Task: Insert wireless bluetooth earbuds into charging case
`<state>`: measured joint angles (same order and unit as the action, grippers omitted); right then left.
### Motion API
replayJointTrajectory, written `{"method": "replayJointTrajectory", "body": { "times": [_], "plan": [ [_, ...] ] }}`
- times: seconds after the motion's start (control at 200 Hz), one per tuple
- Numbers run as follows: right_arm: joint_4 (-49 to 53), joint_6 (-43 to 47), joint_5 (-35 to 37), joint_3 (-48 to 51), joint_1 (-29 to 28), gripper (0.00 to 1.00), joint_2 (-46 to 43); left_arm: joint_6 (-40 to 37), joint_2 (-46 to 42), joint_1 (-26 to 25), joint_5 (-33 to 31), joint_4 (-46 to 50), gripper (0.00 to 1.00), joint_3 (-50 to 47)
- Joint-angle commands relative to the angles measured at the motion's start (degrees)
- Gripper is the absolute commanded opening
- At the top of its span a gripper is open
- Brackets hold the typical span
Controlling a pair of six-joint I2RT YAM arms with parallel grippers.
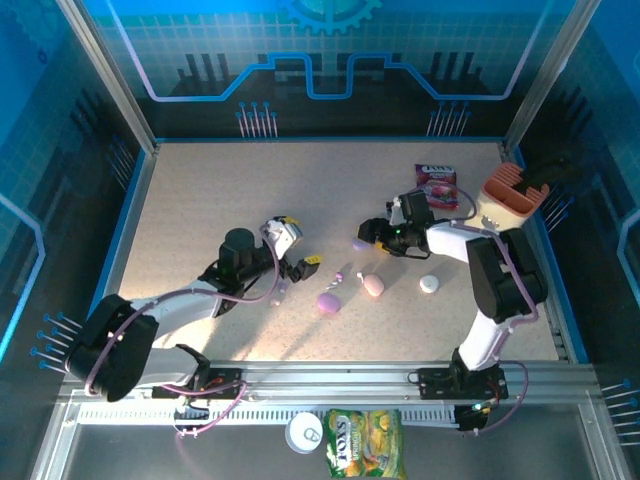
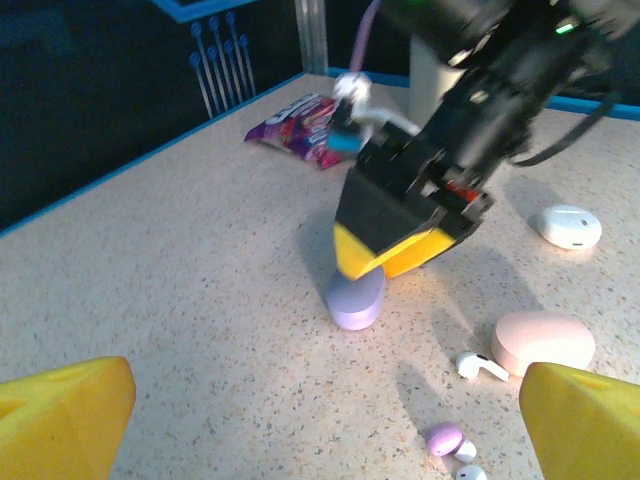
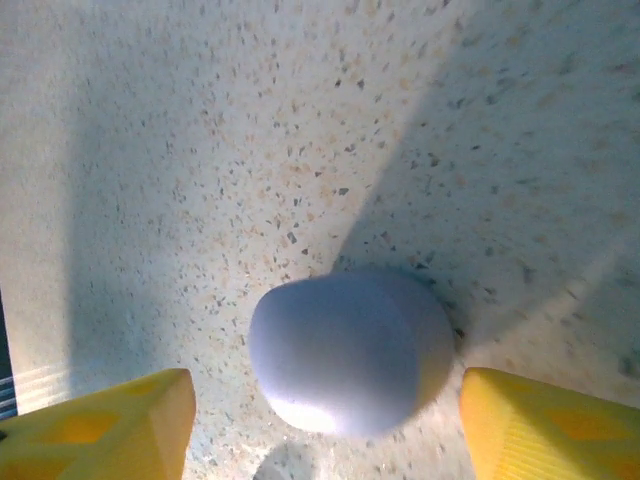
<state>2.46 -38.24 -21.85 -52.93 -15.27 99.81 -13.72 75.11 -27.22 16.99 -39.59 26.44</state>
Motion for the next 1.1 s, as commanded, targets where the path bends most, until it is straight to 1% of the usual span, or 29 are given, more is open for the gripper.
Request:
{"method": "replayJointTrajectory", "body": {
  "times": [0.0, 0.125, 0.185, 0.245, 0.345, 0.44, 0.515, 0.565, 0.63, 0.695, 0.885, 0.995, 1.095],
  "plan": [
    [7.7, 8.4, 5.4, -0.3, -0.7, 0.78, -6.8, 9.2, 2.3, 0.1, -5.2, 2.8, 0.99, 3.6],
    [12.6, 17.5, 8.8, 0.3, -4.8, 0.80, -13.2, 16.4, 3.8, 0.6, -9.1, 8.0, 0.99, 6.4],
    [13.7, 22.1, 11.3, 1.1, -7.9, 0.81, -16.1, 21.2, 4.4, 1.3, -11.4, 13.9, 0.99, 8.9],
    [13.7, 26.4, 14.7, 2.2, -12.0, 0.81, -18.8, 24.2, 5.4, 2.4, -12.0, 20.8, 0.99, 11.9],
    [10.8, 32.7, 19.8, 6.2, -20.1, 0.82, -22.9, 29.7, 7.5, 5.3, -11.8, 29.8, 0.99, 15.8],
    [7.3, 34.0, 19.6, 9.1, -25.4, 0.82, -24.7, 36.9, 9.7, 9.7, -7.9, 35.0, 0.99, 18.7],
    [4.6, 33.2, 17.9, 10.9, -27.8, 0.82, -24.4, 41.5, 11.1, 12.9, -3.7, 35.0, 0.99, 19.3],
    [3.7, 33.6, 18.2, 11.6, -29.7, 0.83, -23.7, 43.4, 11.5, 14.4, -1.3, 33.2, 0.99, 18.8],
    [1.9, 34.5, 19.1, 12.9, -32.0, 0.83, -22.6, 45.1, 11.6, 15.2, 0.1, 30.4, 0.99, 17.8],
    [-0.9, 35.6, 19.2, 14.6, -33.7, 0.84, -21.4, 45.2, 11.4, 15.5, 1.5, 28.2, 0.99, 16.9],
    [-10.3, 41.3, 18.1, 19.9, -37.0, 0.82, -17.8, 44.8, 10.6, 15.9, 1.6, 29.1, 0.99, 17.1],
    [-15.3, 43.3, 18.8, 22.1, -38.2, 0.77, -15.6, 43.6, 10.0, 16.0, 1.6, 29.1, 0.99, 16.6],
    [-17.6, 44.0, 19.9, 22.5, -39.1, 0.72, -13.7, 42.7, 9.3, 16.1, 1.4, 28.7, 0.99, 15.8]
  ]
}}
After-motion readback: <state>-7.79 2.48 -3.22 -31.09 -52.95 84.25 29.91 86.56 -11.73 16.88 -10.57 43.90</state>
